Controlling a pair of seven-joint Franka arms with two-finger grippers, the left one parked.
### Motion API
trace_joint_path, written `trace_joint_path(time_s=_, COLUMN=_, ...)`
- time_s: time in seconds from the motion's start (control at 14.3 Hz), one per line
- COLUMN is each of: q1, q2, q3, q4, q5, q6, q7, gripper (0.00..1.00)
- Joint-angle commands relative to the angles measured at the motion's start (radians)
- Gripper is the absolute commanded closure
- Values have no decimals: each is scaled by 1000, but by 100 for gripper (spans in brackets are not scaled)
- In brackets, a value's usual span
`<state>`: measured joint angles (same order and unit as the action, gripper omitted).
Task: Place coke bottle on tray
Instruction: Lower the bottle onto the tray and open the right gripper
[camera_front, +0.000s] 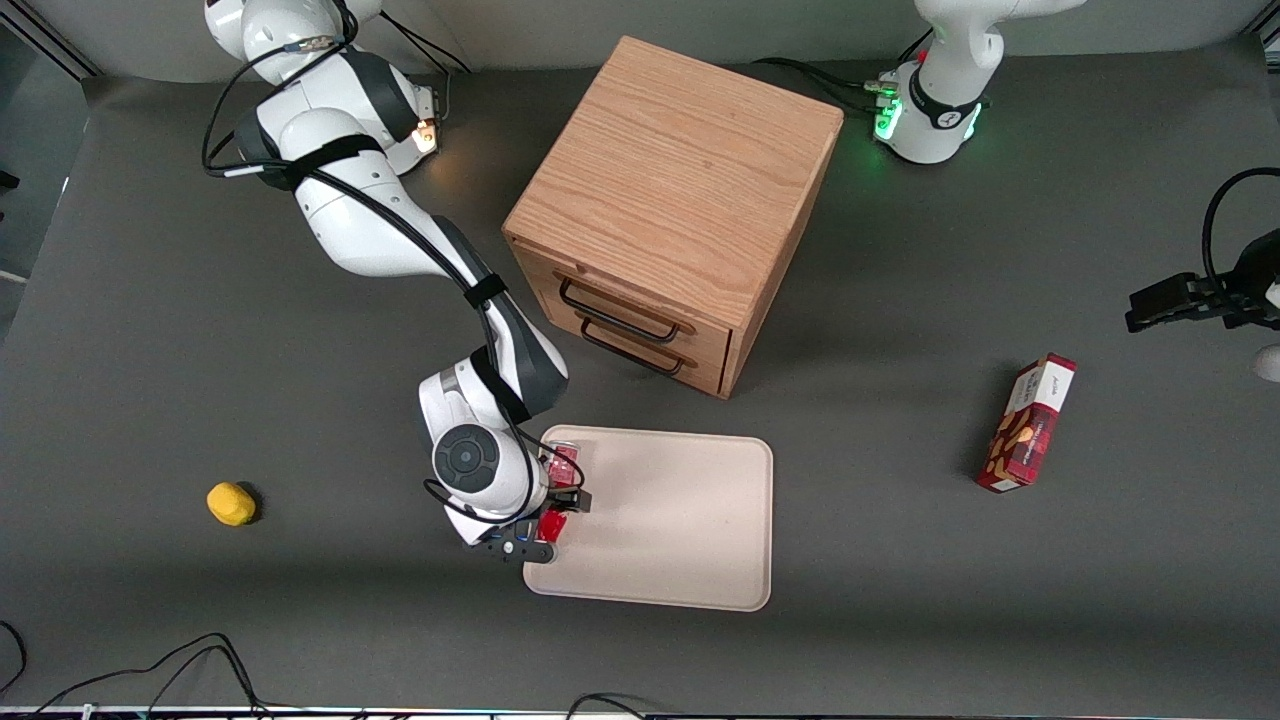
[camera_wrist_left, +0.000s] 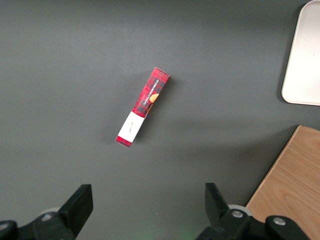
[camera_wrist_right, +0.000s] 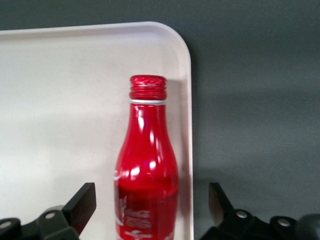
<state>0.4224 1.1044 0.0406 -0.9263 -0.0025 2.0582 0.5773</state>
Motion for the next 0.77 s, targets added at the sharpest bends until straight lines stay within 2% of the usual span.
trace_joint_path(time_s=0.0, q1=12, q2=14, q3=-15, q4=32, q5=-5, q6=-7, q7=-8, gripper=0)
trace_joint_path(time_s=0.7, q1=9, q2=6, q3=-15, q4=31, q5=-5, q6=-16, q7=-5, gripper=0)
